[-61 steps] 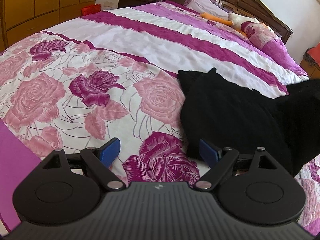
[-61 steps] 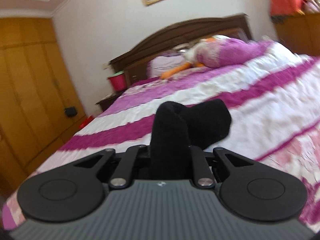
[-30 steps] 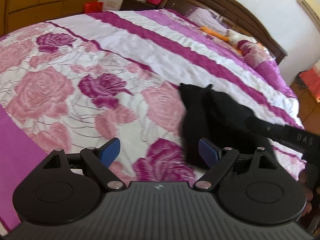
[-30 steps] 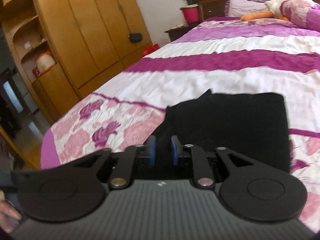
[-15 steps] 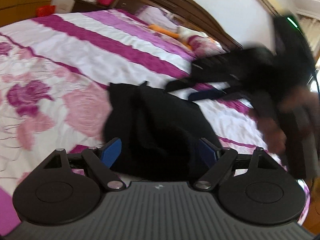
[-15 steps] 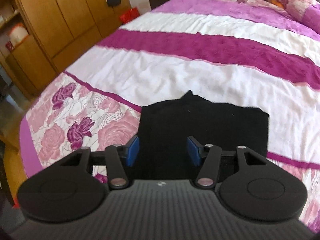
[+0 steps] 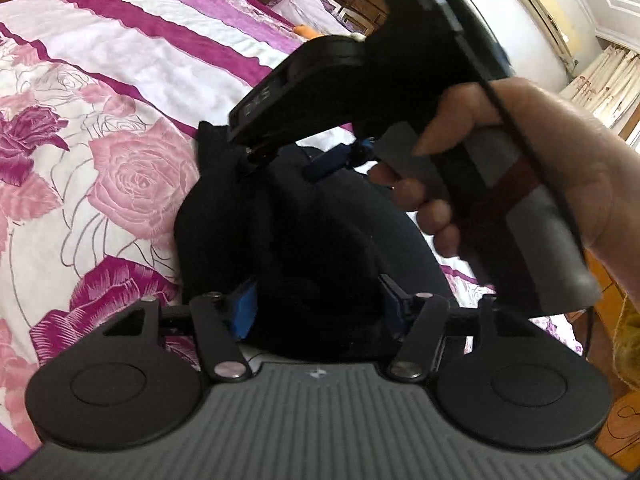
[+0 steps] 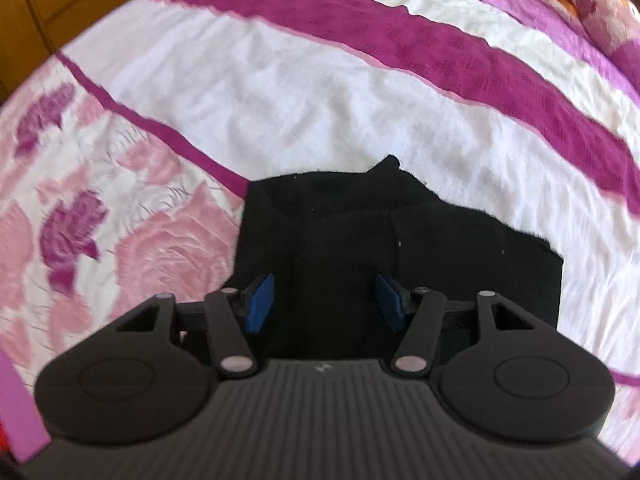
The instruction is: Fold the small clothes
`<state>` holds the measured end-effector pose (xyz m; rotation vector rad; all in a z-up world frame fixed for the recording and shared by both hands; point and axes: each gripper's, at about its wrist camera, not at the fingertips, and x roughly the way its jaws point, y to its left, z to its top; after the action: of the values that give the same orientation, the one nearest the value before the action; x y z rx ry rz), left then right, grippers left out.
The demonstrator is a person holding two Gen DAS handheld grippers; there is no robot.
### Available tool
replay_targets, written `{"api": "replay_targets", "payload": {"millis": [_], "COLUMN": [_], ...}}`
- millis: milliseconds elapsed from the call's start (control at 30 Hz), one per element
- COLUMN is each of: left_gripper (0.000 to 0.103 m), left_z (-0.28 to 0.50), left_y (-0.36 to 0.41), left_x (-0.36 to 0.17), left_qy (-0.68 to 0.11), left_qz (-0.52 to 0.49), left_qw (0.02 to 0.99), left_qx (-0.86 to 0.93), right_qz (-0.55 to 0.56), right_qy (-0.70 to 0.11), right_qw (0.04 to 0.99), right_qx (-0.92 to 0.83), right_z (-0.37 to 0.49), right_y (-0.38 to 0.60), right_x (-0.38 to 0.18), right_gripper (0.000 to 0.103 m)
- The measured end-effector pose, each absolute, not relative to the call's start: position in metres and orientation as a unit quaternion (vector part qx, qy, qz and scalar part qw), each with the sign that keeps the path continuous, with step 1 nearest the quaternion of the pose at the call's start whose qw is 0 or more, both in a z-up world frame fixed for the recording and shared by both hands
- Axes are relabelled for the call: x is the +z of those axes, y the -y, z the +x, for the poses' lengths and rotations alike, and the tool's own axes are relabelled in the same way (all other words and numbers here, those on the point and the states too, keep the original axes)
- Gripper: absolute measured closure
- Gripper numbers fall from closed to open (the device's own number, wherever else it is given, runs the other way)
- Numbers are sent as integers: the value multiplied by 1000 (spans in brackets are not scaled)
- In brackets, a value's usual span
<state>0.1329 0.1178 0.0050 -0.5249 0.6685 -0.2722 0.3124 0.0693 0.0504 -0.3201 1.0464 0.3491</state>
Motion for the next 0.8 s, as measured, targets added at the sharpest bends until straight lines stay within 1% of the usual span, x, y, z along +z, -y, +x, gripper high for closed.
{"api": "replay_targets", "payload": {"millis": [33, 67, 100, 133, 167, 267, 367, 467, 567, 700, 800], "left_gripper": [51, 60, 65, 77, 82, 86, 87, 87, 87, 87, 87], "left_z": [134, 136, 137, 138, 138, 135, 126, 119, 118, 114, 115], "left_y": [-116, -115, -114, -113, -112, -111, -115, -125, -142, -158, -161], "left_x": [4, 3, 2, 1, 1, 5, 15, 28, 31, 21, 8], "left_qy": [-325, -327, -328, -330, -329, -317, -295, -271, -260, -269, -292], "left_qz": [-252, -251, -251, -250, -250, -244, -244, -244, -247, -238, -231], "left_qw": [901, 900, 900, 898, 898, 904, 911, 921, 926, 930, 926], "left_qx": [-136, -139, -142, -146, -150, -151, -151, -138, -117, -75, -61], "right_qz": [-153, -157, -165, -171, -166, -134, -90, -72, -66, -85, -101], "right_qy": [-493, -489, -485, -479, -474, -455, -423, -393, -379, -376, -389], "right_qw": [840, 842, 844, 846, 849, 863, 882, 893, 895, 890, 882], "right_qx": [165, 163, 159, 158, 162, 173, 187, 205, 227, 244, 244], "right_z": [313, 312, 312, 311, 311, 308, 301, 296, 294, 293, 295], "right_y": [-69, -67, -67, -65, -60, -47, -36, -38, -48, -76, -93], "right_x": [49, 46, 44, 42, 42, 52, 76, 101, 113, 101, 75], "right_gripper": [46, 54, 64, 81, 86, 90, 91, 91, 91, 91, 91]}}
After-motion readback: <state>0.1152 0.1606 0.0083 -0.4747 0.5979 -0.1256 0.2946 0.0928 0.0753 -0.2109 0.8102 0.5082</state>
